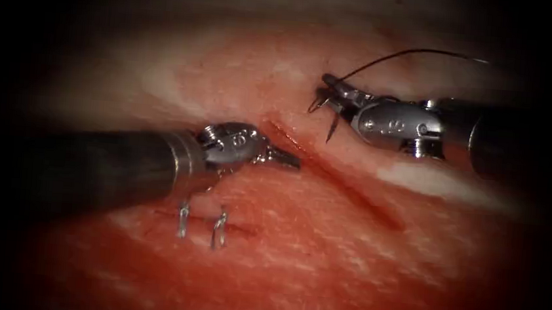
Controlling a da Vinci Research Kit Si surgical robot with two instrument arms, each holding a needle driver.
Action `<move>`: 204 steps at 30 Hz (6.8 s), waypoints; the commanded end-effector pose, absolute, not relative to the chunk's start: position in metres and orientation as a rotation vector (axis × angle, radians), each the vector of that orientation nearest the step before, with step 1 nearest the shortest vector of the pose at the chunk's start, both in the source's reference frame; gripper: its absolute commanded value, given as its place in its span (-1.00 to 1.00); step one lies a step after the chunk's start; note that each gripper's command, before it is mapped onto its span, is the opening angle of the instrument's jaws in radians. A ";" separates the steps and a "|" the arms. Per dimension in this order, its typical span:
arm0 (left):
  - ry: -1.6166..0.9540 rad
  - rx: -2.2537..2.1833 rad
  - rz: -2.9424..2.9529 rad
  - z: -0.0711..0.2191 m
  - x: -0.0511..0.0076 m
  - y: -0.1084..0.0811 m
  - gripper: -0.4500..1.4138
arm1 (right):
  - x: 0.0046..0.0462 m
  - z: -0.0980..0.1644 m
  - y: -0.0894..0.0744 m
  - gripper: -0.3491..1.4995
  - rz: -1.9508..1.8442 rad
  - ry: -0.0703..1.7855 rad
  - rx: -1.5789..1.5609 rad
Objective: Wound Closure
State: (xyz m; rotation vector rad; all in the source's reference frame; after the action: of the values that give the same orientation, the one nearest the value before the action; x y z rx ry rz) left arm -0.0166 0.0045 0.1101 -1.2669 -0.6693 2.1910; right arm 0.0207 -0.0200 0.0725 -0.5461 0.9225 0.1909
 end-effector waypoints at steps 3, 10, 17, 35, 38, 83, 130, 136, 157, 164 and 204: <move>-0.672 -1.266 2.193 0.111 -0.0172 0.004 -1.00 | 0.0216 0.073 -0.020 -1.00 0.178 0.925 -0.553; -0.672 -1.256 2.188 0.112 -0.0174 0.004 -0.96 | 0.0220 0.073 -0.020 -1.00 0.136 0.917 -0.564; -0.677 -1.248 2.184 0.112 -0.0174 0.004 -0.93 | 0.0226 0.074 -0.020 -1.00 0.116 0.907 -0.566; -0.687 -1.245 2.183 0.112 -0.0168 0.004 -0.89 | 0.0230 0.075 -0.022 -1.00 -0.010 0.873 -0.606; -0.688 -1.246 2.184 0.112 -0.0167 0.004 -0.89 | 0.0231 0.075 -0.022 -1.00 -0.022 0.866 -0.602; -0.687 -1.219 2.189 0.113 -0.0162 0.004 -0.95 | 0.0231 0.079 -0.029 -1.00 0.134 0.883 -0.468; -0.695 -1.204 2.200 0.113 -0.0162 0.004 -0.91 | 0.0230 0.079 -0.030 -1.00 0.211 0.734 -0.295; -0.696 -1.204 2.201 0.113 -0.0161 0.004 -0.91 | 0.0227 0.078 -0.030 -1.00 0.264 0.710 -0.278; -0.701 -1.199 2.205 0.113 -0.0159 0.004 -0.91 | 0.0229 0.079 -0.031 -1.00 0.353 0.684 -0.171; -0.703 -1.197 2.208 0.113 -0.0158 0.004 -0.91 | 0.0230 0.080 -0.031 -1.00 0.336 0.667 -0.141; -0.710 -1.185 2.216 0.113 -0.0157 0.004 -0.93 | 0.0230 0.081 -0.033 -1.00 0.352 0.573 0.064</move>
State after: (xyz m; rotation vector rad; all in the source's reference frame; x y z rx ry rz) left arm -0.0152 0.0041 0.1119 -1.1838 -0.7071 2.2176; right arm 0.0222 -0.0334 0.0796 0.0627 0.5722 0.3553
